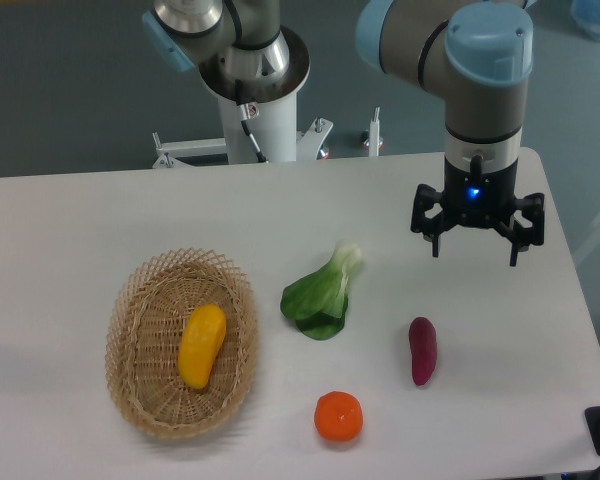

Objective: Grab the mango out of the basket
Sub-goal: 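Move the open gripper over the basket above the yellow mango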

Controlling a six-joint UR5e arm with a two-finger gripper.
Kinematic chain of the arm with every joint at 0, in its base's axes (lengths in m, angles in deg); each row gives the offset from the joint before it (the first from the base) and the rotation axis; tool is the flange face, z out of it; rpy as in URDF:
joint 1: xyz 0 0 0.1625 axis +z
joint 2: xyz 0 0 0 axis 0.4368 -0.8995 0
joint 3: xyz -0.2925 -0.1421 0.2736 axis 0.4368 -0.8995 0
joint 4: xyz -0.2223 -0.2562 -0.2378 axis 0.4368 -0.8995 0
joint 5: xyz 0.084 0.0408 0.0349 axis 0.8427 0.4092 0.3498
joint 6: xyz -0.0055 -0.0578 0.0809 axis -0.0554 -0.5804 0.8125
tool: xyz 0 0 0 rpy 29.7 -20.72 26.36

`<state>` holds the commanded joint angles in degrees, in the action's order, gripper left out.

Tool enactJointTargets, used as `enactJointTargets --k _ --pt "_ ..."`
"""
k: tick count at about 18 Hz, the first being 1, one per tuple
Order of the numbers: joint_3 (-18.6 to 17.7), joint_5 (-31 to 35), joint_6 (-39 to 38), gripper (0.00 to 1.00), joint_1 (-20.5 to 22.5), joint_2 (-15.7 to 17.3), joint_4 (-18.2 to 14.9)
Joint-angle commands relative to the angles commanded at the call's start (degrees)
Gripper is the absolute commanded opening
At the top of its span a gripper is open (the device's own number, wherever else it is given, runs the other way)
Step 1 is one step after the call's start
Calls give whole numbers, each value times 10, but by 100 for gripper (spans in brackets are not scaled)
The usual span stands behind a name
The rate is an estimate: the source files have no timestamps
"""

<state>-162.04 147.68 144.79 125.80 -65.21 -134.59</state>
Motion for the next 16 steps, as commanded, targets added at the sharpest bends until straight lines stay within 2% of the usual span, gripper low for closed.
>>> enactJointTargets --k 9,12,16 --pt "-15 -7 -24 100 -10 2 1" --pt "-21 -9 -98 100 -14 0 14" --pt "-28 -16 -130 100 -63 -18 25"
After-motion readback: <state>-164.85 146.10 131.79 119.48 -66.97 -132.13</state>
